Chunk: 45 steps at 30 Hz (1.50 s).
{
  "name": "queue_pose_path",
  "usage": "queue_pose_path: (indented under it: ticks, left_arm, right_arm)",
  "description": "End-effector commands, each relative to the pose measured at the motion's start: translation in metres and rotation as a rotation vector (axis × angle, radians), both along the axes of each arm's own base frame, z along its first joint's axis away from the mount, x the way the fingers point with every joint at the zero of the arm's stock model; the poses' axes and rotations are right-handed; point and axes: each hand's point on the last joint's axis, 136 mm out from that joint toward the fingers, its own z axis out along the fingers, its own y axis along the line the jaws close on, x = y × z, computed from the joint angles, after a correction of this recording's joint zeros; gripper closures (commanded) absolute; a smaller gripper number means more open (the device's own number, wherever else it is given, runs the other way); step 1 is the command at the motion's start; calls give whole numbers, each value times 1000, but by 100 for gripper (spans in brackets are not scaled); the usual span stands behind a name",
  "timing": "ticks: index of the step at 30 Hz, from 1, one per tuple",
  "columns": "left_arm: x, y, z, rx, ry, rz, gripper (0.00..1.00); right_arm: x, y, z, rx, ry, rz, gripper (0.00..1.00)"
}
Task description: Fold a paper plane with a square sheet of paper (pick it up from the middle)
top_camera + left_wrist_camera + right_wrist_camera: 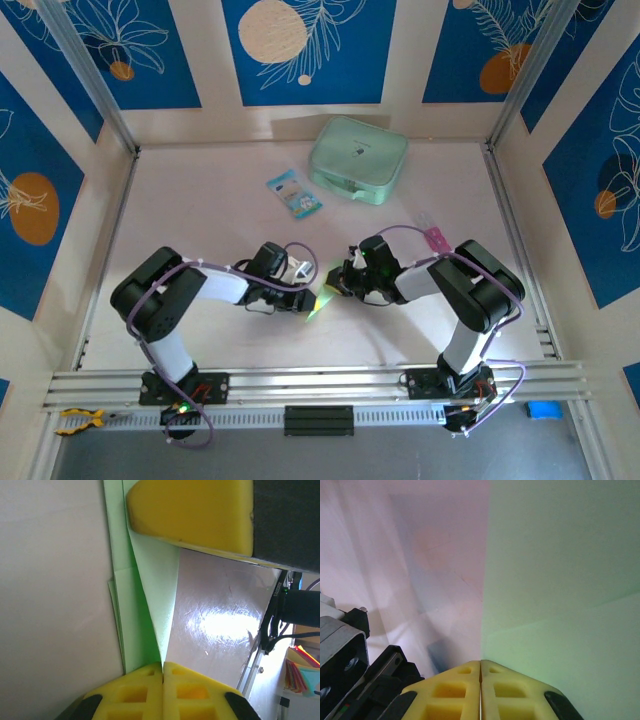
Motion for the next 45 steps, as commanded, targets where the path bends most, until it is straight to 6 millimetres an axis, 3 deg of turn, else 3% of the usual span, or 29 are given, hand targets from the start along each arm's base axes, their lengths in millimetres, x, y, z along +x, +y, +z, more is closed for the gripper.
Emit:
queue_pose_path:
  ticks: [1, 11, 14, 28, 30, 38, 40, 45]
  left_arm:
    - [-25, 10, -8, 26, 107, -21, 100]
    - [-37, 22, -10, 68, 136, -20, 93]
    - [-40, 23, -9, 65, 140, -25, 100]
    - [-52, 38, -22, 156, 172, -24, 100]
    - [-52, 42, -24, 176, 172, -18, 94]
    - [-55, 44, -26, 186, 176, -17, 100]
    - [-55, 47, -27, 204, 177, -11, 93]
    - [-57, 50, -30, 212, 185, -8, 100]
  right_arm:
    - [-22, -32, -49, -196, 146, -49, 90]
    - [-24, -35, -53, -225, 168, -55, 90]
    - [-24, -35, -52, -230, 168, -56, 90]
    - [-26, -36, -55, -262, 184, -59, 90]
    - [-26, -37, -56, -265, 186, -62, 90]
    - [-29, -38, -57, -273, 192, -62, 90]
    - [-29, -38, -57, -274, 193, -64, 90]
    - [-29, -37, -57, -276, 193, -60, 90]
